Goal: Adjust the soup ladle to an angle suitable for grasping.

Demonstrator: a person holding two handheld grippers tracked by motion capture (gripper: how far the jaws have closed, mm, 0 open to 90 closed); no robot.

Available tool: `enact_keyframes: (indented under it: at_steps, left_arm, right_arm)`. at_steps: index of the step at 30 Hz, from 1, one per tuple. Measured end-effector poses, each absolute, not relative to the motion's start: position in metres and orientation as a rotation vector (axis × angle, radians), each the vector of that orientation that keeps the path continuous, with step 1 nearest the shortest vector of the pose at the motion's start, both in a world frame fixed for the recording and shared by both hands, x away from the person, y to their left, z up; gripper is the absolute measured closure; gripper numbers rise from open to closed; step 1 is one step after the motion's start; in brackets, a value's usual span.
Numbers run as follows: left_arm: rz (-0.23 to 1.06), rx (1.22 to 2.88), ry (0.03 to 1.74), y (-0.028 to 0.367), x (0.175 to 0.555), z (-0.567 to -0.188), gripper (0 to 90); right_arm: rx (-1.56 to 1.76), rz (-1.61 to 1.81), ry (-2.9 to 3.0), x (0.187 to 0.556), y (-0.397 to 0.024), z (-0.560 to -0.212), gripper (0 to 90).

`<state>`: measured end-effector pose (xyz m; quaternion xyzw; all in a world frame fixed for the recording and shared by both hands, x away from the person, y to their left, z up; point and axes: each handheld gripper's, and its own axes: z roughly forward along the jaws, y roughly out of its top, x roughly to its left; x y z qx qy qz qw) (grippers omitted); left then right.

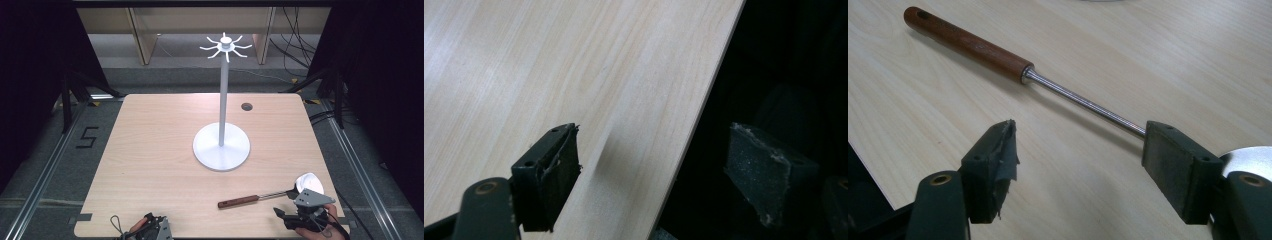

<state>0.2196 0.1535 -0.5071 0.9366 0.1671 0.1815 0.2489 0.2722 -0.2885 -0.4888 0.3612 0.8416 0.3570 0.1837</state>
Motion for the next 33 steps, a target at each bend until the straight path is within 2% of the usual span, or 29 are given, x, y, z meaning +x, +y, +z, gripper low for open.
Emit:
enact_keyframes:
  at_steps: [18,33]
  left_arm:
    - [0.495,2.552,0.462,0.154,0.219,-0.507,20.7]
    - [0.497,2.557,0.465,0.154,0.22,-0.507,20.6]
  right_arm:
    - [1.025,1.063,2.439,0.274,-0.283,-0.487,30.9]
    - [0.876,1.02,2.574,0.292,-0.251,-0.475,29.4]
